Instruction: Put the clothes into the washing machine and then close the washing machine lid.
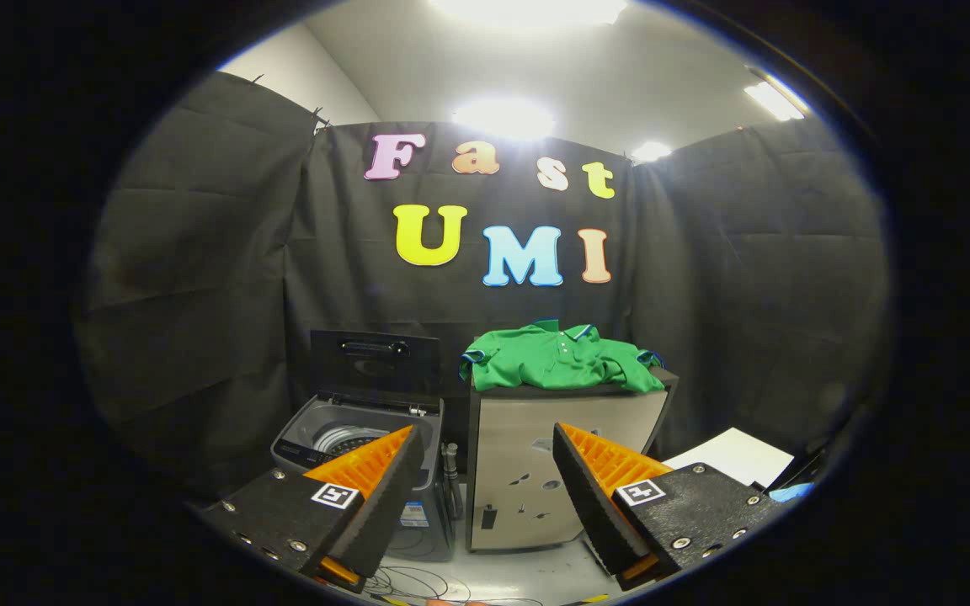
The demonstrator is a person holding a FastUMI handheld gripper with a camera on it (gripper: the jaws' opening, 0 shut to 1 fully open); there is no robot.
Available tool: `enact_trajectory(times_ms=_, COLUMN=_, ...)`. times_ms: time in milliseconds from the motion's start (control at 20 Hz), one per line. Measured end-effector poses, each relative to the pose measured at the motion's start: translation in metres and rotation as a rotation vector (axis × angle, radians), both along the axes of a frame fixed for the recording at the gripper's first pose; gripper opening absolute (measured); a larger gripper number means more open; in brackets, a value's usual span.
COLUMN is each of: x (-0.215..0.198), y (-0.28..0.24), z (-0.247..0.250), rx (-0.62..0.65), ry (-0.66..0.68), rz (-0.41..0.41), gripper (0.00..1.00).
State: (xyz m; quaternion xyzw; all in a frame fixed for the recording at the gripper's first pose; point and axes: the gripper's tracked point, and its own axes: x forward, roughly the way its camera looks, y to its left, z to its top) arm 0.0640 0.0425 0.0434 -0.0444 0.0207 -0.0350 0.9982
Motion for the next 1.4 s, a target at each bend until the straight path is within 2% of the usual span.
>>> enact_trajectory(times_ms=300, x=0.058, y=0.001, z=0.033, rx=-0.043, ry=0.004, rz=-0.020, gripper=0.94)
enact_trajectory(times_ms=450, x=0.094, y=-0.022, z=0.047, rx=-0.118, ry=0.018, rz=-0.051, gripper=0.94)
enact_trajectory(times_ms=550, x=0.122, y=-0.032, z=0.056, rx=-0.133, ry=0.032, rz=-0.040, gripper=0.94)
enact_trajectory(times_ms=1000, x=0.250, y=-0.084, z=0.092, rx=-0.093, ry=0.090, rz=-0.037, gripper=0.95)
enact_trajectory(times_ms=1400, x=0.333, y=-0.133, z=0.077, rx=-0.018, ry=0.208, rz=-0.075, gripper=0.95)
